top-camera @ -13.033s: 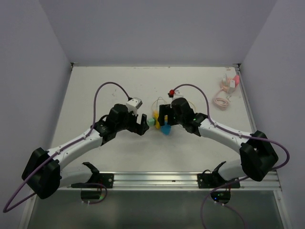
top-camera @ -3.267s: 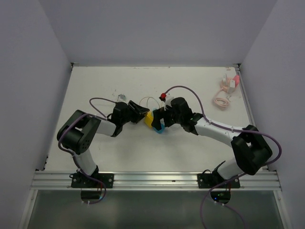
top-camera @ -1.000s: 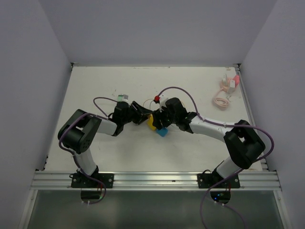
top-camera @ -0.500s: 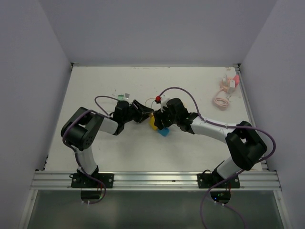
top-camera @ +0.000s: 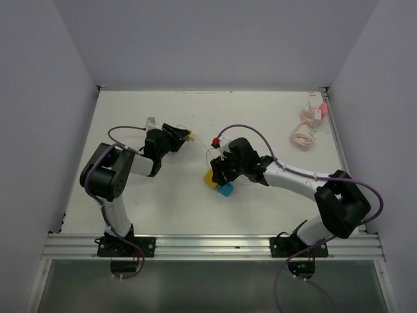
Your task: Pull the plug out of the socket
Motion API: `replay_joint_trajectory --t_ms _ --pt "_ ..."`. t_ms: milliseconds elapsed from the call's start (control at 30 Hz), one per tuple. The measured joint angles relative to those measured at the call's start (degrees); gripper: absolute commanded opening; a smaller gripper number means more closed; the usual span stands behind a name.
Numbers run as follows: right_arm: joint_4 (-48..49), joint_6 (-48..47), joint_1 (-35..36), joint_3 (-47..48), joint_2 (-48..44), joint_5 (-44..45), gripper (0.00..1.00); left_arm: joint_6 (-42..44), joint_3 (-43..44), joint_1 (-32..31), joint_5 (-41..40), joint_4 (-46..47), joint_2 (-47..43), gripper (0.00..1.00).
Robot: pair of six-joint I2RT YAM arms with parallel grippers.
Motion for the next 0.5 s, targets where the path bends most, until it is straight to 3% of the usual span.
replay_joint_trajectory --t_ms 200,500 --pt "-2.2 0.0 0.1 0.0 -0.8 0.1 0.00 7.8 4.9 1.5 1.2 -8.5 -0.2 0.00" --pt "-7.1 0.1 0.1 2.1 -0.8 0.2 0.06 27.1 22.4 4.4 -0.5 -34.7 1.0 0.08"
